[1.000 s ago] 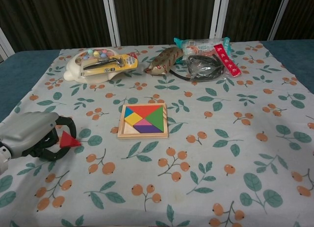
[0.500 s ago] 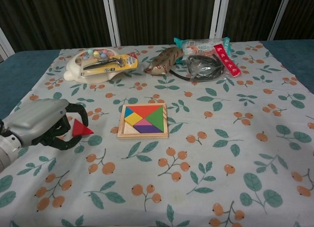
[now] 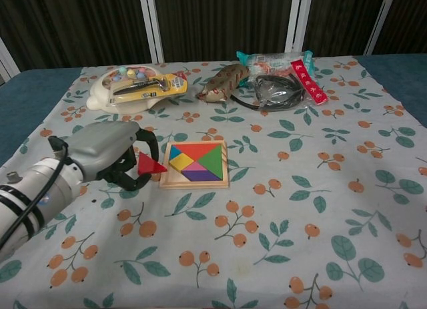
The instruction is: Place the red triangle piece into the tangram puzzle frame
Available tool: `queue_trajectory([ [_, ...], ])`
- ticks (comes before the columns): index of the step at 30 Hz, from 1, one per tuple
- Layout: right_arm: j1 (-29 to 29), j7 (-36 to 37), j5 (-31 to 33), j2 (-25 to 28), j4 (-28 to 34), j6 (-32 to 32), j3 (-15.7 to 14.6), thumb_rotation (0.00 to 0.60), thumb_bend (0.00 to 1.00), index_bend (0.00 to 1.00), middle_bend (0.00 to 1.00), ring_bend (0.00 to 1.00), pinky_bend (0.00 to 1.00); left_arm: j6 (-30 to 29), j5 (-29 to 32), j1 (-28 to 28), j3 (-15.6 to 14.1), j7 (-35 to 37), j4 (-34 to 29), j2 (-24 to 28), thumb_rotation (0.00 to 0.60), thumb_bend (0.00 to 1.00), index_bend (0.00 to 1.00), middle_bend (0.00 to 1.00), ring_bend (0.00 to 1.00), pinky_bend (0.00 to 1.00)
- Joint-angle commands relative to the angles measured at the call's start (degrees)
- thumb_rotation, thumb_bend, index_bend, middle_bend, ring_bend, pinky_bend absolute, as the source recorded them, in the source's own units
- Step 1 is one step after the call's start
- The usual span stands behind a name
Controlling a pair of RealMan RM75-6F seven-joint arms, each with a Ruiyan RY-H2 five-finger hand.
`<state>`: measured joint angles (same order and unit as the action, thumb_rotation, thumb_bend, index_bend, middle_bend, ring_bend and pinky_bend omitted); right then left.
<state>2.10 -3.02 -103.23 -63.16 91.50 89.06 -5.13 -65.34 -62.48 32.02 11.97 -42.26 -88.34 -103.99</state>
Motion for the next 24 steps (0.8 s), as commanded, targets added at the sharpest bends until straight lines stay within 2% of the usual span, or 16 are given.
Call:
queue_trajectory([
  [1, -0.04, 0.62, -0.12, 0.21, -0.12, 0.31, -0.05, 0.600, 0.15, 0.00, 0.00, 0.00, 0.00, 0.45, 2.75, 2.05, 0.35, -3.25, 1.64, -2.92, 0.600, 0.37, 0.58, 1.00, 1.00, 1.00],
  [11, -0.20, 2.04, -0.61, 0.66, -0.71, 1.16, -0.24, 0.600, 0.15, 0.00, 0.00, 0.00, 0.00, -0.50, 3.34, 4.96, 0.52, -4.75, 5.35, -7.19, 0.600, 0.37, 0.58, 1.00, 1.00, 1.00],
  [24, -0.32, 2.72, -0.79, 0.88, -0.88, 1.57, -0.33, 0.600, 0.15, 0.00, 0.00, 0.00, 0.00, -0.27, 5.32, 7.00, 1.48, -4.68, 8.06, -7.99, 0.600, 0.38, 0.58, 1.00, 1.00, 1.00],
])
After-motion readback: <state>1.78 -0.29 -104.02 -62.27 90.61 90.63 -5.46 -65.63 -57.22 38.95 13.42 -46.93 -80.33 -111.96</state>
